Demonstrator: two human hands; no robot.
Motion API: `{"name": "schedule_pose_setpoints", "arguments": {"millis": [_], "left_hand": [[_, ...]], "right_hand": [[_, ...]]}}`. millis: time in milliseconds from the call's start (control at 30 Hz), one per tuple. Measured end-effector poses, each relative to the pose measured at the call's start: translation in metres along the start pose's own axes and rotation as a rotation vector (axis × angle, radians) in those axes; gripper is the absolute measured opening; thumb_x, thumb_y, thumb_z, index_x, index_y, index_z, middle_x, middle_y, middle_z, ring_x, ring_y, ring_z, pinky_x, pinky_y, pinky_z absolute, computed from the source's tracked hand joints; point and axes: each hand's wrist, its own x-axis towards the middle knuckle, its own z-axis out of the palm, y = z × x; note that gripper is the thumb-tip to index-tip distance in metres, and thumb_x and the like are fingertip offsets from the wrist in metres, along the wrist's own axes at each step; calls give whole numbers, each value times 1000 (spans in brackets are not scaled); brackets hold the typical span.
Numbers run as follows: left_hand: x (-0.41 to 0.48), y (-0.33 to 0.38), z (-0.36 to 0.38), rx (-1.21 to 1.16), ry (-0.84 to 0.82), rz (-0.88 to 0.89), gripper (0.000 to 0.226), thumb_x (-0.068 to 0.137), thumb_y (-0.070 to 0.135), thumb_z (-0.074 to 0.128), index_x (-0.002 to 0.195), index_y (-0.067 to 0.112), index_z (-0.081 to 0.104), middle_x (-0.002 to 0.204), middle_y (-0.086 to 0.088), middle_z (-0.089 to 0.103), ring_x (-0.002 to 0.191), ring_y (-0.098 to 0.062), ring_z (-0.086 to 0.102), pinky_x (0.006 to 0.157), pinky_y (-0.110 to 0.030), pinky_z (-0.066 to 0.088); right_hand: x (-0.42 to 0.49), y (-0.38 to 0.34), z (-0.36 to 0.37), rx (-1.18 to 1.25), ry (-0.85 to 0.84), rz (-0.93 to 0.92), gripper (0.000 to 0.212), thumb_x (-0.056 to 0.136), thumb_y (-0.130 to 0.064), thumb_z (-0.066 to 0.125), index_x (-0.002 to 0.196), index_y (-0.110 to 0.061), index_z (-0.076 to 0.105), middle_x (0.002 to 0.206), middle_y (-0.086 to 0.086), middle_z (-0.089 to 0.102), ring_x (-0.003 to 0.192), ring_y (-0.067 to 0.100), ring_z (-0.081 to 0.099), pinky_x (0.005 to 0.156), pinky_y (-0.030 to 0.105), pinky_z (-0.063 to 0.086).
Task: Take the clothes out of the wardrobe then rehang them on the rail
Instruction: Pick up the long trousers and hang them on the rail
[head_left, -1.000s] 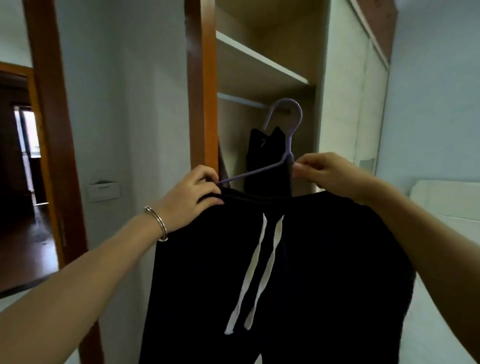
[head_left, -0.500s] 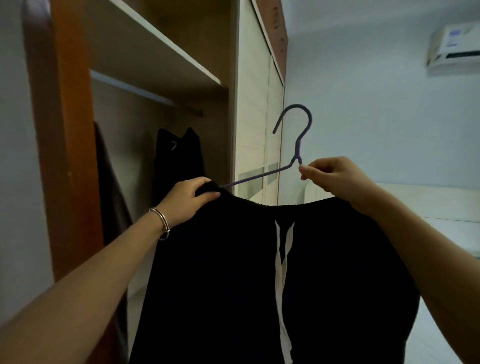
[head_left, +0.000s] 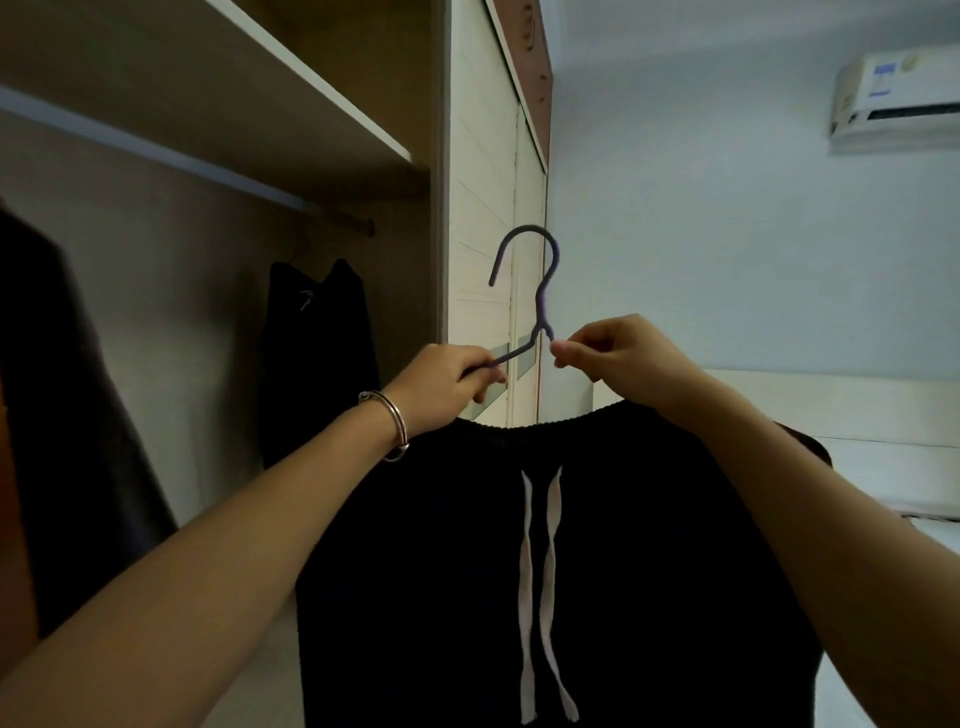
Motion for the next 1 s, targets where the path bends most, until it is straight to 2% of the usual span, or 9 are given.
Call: {"name": "schedule_pose_setpoints", "arguments": {"millis": [133, 233, 300, 467, 567, 633, 767, 900, 1000], "left_hand": [[13, -27, -12, -39, 52, 15, 25, 93, 24, 50, 105, 11, 67, 68, 6, 56, 74, -19, 50, 65, -22, 39], [23, -47, -21, -50, 91, 50, 20, 92, 24, 51, 99, 15, 68, 67, 7, 57, 75, -15, 52, 68, -22, 39], [31, -58, -26, -72, 137, 72, 18, 92, 22, 52, 97, 15, 67, 67, 7, 57, 77, -14, 53, 72, -22, 40], [47, -70, -31, -97, 173, 74, 26, 92, 19, 52, 109, 6, 66, 69, 8, 56, 82, -15, 54, 67, -10, 38], [57, -84, -30, -120, 212, 60, 27, 91, 20, 52, 110, 6, 65, 70, 9, 56, 69, -7, 52, 64, -8, 38], [64, -93, -32, -136, 261, 52, 28, 91, 21, 52, 112, 7, 65, 70, 9, 57, 63, -3, 48, 60, -9, 41], [77, -113, -43, -60, 335, 91, 27, 92, 20, 51, 110, 5, 65, 80, -1, 62, 64, -4, 51, 58, 0, 39], [96, -130, -53, 22, 415, 179, 31, 90, 16, 54, 117, 2, 61, 97, -4, 61, 91, -11, 55, 72, -7, 40], [121, -146, -66, 87, 490, 153, 30, 90, 20, 54, 114, 4, 64, 89, -1, 60, 78, -7, 53, 64, 1, 37]], "right_hand": [[16, -9, 3, -162, -70, 30, 33, 91, -40, 51, 103, -14, 68, 78, -4, 62, 65, 9, 54, 62, 18, 43], [20, 1, -9, -320, -54, 108, 43, 82, -54, 54, 110, -23, 64, 100, -1, 63, 93, 17, 58, 83, 28, 43], [14, 17, -12, -267, -130, 196, 52, 77, -61, 54, 114, -24, 63, 109, 1, 64, 103, 19, 59, 92, 31, 42], [7, 38, -3, -40, -249, 256, 82, 48, -77, 58, 102, -16, 70, 111, 22, 65, 87, 24, 62, 79, 34, 44], [21, 38, 8, -11, -205, 223, 56, 71, -60, 60, 100, -12, 71, 109, 27, 65, 80, 23, 58, 74, 33, 40], [35, 38, 18, -59, -109, 174, 42, 81, -49, 59, 97, -12, 71, 93, 22, 68, 75, 20, 57, 70, 29, 39], [65, 31, 35, -69, 29, 76, 33, 86, -40, 58, 99, -12, 70, 77, 7, 65, 66, 15, 54, 58, 24, 39], [107, 36, 48, -57, 69, -23, 34, 86, -39, 59, 98, -9, 70, 70, 5, 61, 61, 14, 50, 55, 23, 36], [150, 41, 56, -46, 39, -82, 36, 84, -42, 59, 96, -10, 71, 69, 6, 58, 58, 13, 48, 53, 24, 34]]}}
